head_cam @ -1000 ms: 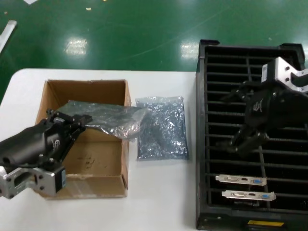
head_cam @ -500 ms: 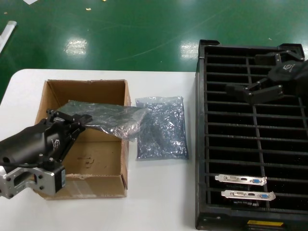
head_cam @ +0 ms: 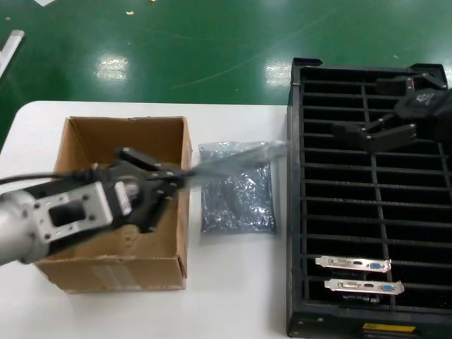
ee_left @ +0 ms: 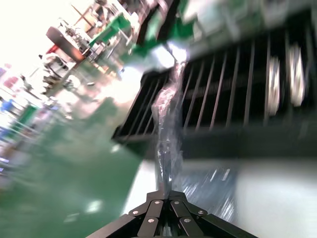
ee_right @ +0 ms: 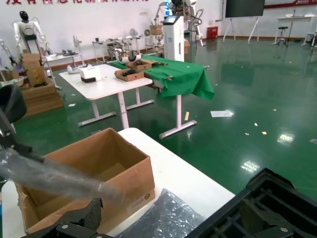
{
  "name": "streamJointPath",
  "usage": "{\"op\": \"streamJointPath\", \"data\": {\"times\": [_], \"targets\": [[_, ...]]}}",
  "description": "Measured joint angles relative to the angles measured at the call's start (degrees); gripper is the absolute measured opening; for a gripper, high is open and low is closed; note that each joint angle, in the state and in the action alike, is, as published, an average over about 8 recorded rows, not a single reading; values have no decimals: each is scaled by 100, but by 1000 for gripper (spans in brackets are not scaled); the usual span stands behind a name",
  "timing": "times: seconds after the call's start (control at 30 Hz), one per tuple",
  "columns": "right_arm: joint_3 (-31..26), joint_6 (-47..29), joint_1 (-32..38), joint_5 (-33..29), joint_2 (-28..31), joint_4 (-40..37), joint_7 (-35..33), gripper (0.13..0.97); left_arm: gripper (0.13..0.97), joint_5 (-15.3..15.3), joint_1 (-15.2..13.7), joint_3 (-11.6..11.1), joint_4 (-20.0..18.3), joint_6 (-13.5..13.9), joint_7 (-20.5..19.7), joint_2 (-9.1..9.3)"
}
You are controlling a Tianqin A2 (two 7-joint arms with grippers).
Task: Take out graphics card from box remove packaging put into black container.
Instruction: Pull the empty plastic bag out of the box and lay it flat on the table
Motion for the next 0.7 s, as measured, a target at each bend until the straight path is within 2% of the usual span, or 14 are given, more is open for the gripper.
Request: {"op": "streamJointPath", "data": {"times": [0.1,0.2,0.3,0.4,0.47,0.53,0.63,0.7], "targets": [[0,0,0,0,0,0,0,965,138,-284,-526,32,341,736,-724,403],[0,0,0,0,0,0,0,966,138,-243,-969,-47,800,1393,-1380,906],[0,0,0,1,0,0,0,966,138,152,-1359,-273,1343,2013,-2014,1519],[1,0,0,1,0,0,0,966,138,707,-1677,-577,1903,2496,-2618,2102],[1,0,0,1,0,0,0,966,138,1141,-1894,-809,2327,2719,-3053,2505],[0,0,0,1,0,0,0,966,138,1591,-2101,-1034,2756,2826,-3506,2877],[0,0,0,1,0,0,0,966,138,2222,-2424,-1258,3413,2793,-4234,3351],[0,0,0,1,0,0,0,966,138,2566,-2634,-1305,3847,2662,-4714,3570]]}}
